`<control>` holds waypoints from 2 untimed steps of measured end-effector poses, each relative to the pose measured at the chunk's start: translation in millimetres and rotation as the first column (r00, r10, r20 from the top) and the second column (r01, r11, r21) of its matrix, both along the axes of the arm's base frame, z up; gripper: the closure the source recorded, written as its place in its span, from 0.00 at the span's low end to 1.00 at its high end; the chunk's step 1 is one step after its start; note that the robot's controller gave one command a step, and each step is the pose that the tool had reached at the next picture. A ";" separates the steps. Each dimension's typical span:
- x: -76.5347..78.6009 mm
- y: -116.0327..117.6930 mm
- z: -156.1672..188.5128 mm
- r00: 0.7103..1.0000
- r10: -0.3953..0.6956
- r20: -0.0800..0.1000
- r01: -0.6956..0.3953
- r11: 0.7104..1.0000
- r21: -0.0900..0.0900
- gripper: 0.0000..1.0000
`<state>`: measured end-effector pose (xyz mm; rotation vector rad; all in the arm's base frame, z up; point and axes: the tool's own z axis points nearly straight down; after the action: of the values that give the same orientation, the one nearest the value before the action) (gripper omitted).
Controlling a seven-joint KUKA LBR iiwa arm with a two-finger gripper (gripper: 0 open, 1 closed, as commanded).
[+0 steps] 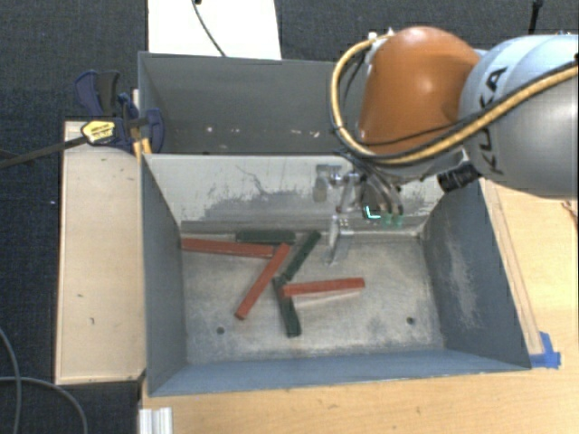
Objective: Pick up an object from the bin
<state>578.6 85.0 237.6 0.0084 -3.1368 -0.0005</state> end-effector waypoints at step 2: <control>-9.2 -58.1 -169.0 0.999 -0.032 0.009 0.032 0.999 0.000 0.00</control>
Offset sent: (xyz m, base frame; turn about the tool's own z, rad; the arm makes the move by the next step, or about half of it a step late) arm -0.0294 -0.0582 -0.1313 0.0577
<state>569.4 26.9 68.6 -0.0416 -3.1454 -0.0006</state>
